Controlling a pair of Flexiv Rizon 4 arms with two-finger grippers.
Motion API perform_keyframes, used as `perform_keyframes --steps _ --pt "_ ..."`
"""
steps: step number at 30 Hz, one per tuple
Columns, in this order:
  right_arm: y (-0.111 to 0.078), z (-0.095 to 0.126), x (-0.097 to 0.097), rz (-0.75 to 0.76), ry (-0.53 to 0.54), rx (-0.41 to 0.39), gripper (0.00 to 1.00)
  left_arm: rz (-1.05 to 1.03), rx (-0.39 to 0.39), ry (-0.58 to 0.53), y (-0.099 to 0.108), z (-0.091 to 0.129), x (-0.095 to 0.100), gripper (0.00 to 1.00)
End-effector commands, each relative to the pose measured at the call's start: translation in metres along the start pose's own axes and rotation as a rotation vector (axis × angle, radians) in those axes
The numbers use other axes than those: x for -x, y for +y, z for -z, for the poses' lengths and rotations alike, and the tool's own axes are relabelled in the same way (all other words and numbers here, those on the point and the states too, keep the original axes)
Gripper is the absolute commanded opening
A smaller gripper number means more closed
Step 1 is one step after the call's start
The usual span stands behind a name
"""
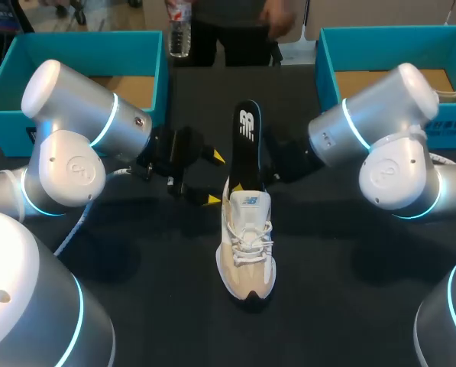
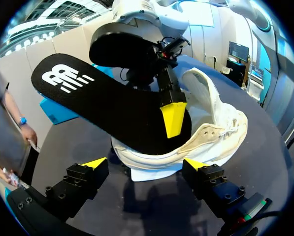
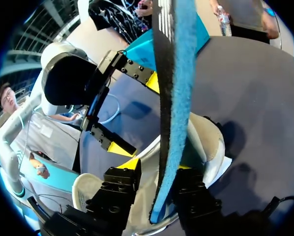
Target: Take the shoe out of the shoebox, open the shoe tongue, remove and reinsert the insole, then place the shoe into the shoebox
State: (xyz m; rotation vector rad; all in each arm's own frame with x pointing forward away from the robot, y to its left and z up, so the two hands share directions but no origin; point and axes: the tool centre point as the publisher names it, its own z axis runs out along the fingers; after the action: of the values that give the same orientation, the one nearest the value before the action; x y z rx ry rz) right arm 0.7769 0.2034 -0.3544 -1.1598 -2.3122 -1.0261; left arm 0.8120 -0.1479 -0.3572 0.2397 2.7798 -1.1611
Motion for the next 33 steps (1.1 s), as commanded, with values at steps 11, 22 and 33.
perform_keyframes --steps 11,22,33 --pt "0.004 0.011 0.001 -0.001 -0.002 -0.026 0.25 0.000 0.003 0.000 0.000 -0.001 0.000 1.00" --pt "0.010 0.014 0.005 0.005 0.006 -0.021 0.19 0.000 0.003 0.000 0.000 -0.001 0.000 1.00" --pt "0.007 0.018 0.001 -0.011 0.041 -0.024 0.00 0.000 0.003 0.000 0.000 -0.001 0.000 1.00"
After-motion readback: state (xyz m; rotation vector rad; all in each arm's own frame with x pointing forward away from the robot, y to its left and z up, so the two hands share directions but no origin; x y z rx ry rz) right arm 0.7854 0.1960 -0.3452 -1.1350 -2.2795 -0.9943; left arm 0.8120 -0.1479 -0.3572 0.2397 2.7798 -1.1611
